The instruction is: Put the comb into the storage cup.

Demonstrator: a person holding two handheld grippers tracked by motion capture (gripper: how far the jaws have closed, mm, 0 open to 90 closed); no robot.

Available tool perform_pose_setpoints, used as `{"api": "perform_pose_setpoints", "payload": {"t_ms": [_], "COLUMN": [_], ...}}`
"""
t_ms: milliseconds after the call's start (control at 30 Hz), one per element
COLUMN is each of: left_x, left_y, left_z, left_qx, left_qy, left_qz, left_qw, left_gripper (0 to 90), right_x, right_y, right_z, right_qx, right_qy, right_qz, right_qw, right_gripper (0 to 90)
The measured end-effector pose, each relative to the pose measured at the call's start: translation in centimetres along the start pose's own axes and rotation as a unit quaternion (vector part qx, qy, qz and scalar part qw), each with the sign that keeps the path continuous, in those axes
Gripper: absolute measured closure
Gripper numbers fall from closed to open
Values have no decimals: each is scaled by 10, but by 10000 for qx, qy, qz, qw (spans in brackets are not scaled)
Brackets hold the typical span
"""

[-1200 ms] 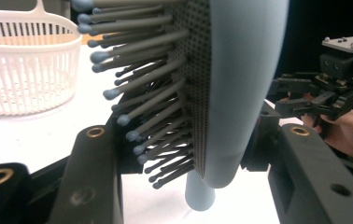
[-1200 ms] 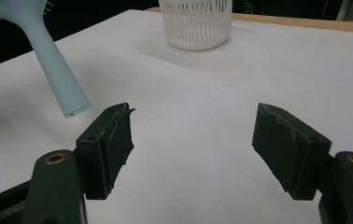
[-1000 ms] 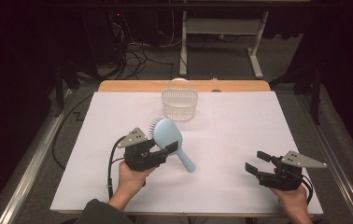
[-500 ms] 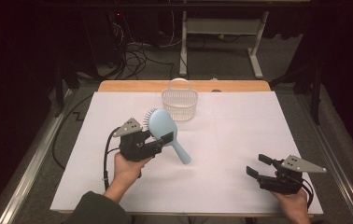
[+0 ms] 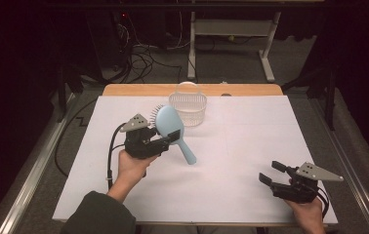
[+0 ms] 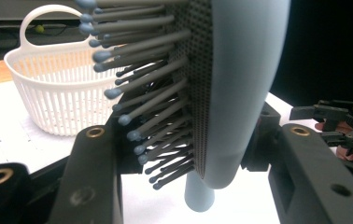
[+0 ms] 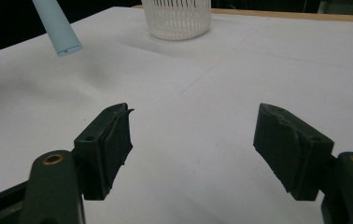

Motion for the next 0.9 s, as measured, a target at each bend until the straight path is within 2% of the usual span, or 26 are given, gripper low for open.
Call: {"api": "perform_pose_setpoints", "payload": {"t_ms": [700, 900], "left_x": [-24, -29], "left_y": [-15, -16], "left_z": [13, 18], "left_qx": [-172, -241], "left_qy": [-137, -124], "left_qz": [226, 219], "left_qw": [9995, 9994], "left_gripper": [508, 508], "right_x": [0, 0], "right_y": [0, 0], "right_z": [1, 1], "right_qx": [-10, -14], "right_qy": [16, 25], "right_qz": [-10, -4], "right_qw": [10000, 10000], "right_gripper": [281, 281]}}
Point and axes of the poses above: each handheld gripper's, and its own axes: y roughly backward along the jaws, x roughly out of its underside, z roughly to its left, the point moved 8 cm from there along -y, roughly forward along the jaws, and after that the axes turned 5 degrees about x, right-handed, at the moved point
